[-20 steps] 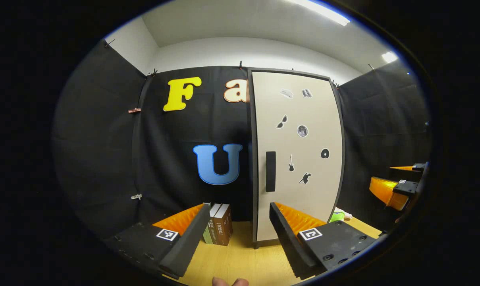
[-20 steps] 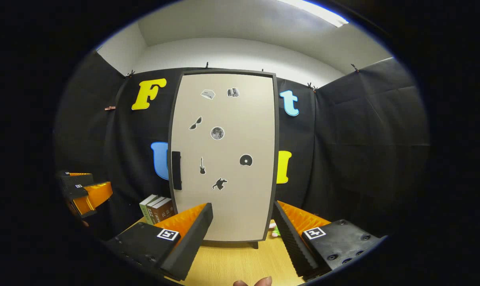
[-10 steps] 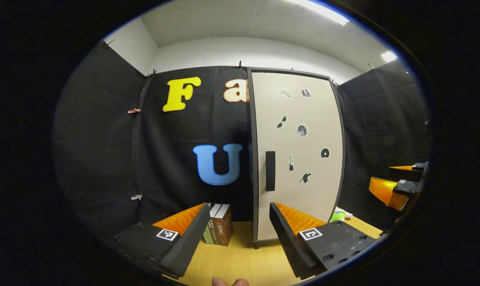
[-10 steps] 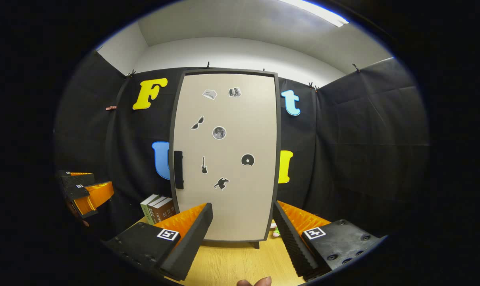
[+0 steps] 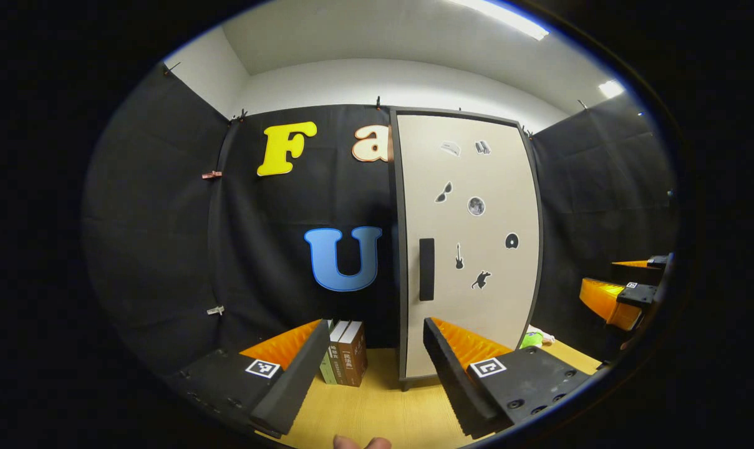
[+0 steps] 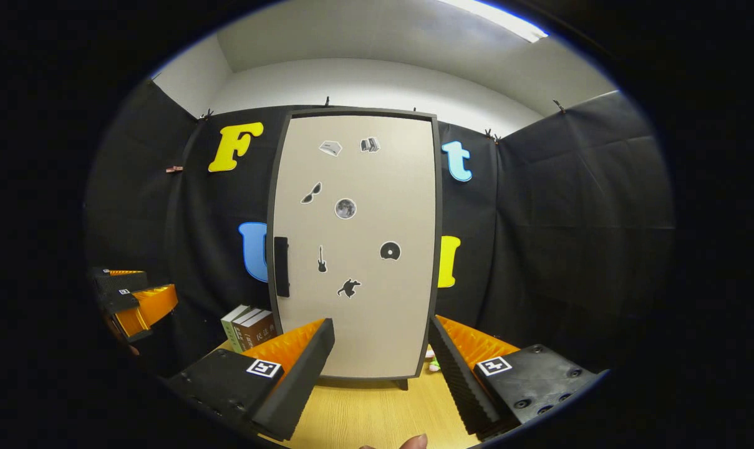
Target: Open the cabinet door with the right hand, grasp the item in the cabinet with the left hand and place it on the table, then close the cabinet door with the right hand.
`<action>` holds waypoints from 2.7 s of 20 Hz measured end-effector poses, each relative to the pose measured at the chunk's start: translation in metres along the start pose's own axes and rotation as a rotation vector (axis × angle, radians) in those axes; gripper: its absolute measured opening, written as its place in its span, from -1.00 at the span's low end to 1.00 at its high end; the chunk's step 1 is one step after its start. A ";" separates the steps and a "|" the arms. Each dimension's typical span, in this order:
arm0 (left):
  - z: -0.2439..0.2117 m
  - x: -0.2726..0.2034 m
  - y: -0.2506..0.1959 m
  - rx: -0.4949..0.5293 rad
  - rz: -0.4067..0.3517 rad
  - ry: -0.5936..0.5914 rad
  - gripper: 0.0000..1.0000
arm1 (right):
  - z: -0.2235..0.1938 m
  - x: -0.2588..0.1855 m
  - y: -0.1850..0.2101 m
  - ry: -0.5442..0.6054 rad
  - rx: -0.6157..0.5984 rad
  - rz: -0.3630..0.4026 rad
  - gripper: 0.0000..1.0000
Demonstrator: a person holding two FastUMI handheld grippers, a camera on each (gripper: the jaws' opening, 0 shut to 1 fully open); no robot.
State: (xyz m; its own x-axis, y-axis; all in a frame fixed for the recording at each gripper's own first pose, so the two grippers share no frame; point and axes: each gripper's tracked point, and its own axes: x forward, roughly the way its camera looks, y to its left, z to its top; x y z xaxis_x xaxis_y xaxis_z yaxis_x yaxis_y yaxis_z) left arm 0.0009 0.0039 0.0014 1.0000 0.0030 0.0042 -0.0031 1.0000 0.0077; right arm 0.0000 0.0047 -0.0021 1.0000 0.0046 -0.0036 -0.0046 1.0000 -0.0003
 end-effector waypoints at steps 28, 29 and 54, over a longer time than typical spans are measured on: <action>-0.029 -0.002 0.109 -0.017 0.138 0.042 0.90 | -0.016 0.199 0.195 0.049 0.080 0.193 0.96; -0.032 -0.002 0.112 -0.020 0.142 0.046 0.90 | -0.019 0.208 0.199 0.060 0.096 0.190 0.95; -0.040 -0.023 0.118 -0.034 0.186 0.055 0.90 | -0.025 0.189 0.187 0.070 0.067 0.227 -0.54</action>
State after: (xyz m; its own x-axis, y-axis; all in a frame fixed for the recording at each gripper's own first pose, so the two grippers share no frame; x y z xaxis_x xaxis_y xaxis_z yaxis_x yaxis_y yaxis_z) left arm -0.0223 0.1225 -0.0381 0.9809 0.1872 -0.0519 -0.1886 0.9818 -0.0223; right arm 0.1885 0.1923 -0.0277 0.9705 0.2320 -0.0653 -0.2270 0.9710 0.0751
